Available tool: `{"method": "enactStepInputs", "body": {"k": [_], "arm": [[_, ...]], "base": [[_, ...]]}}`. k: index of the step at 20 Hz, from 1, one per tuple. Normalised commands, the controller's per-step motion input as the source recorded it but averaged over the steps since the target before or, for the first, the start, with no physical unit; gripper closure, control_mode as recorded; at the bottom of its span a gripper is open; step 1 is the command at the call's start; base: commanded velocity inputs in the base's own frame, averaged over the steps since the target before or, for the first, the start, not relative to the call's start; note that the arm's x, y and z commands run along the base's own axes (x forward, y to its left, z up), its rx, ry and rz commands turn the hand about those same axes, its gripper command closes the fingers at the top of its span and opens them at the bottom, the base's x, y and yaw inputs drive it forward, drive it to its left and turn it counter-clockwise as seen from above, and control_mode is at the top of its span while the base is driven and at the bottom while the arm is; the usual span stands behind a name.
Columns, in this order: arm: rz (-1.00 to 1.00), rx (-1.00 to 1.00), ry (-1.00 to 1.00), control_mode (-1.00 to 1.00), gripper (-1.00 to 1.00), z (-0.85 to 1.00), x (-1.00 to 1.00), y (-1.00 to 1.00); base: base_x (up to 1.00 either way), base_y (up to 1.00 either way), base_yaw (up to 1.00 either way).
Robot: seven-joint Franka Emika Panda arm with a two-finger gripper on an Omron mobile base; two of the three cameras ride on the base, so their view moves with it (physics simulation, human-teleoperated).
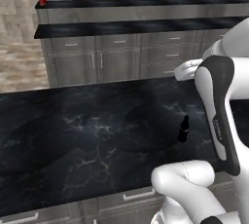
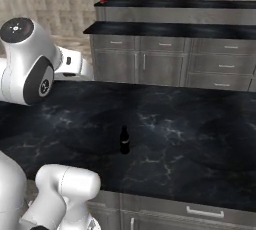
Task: Move the drinks to the dining counter.
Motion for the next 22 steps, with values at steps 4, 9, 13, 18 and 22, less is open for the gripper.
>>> {"method": "enactStepInputs", "body": {"k": [4,9,13,18,22], "arm": [[0.0,0.0,0.0,1.0,-1.0,0.0,0.0,0.0],[0.0,0.0,0.0,1.0,-1.0,0.0,0.0,0.0],[0.0,0.0,0.0,1.0,-1.0,0.0,0.0,0.0],[0.0,0.0,0.0,1.0,-1.0,0.0,0.0,0.0],[0.0,0.0,0.0,1.0,-1.0,0.0,0.0,0.0]], "base": [[0.14,-1.0,-0.06],[-0.1,-1.0,-0.12],[-0.96,-1.0,-0.1],[-0.89,-1.0,-0.05],[-0.03,-1.0,-0.01]]}}
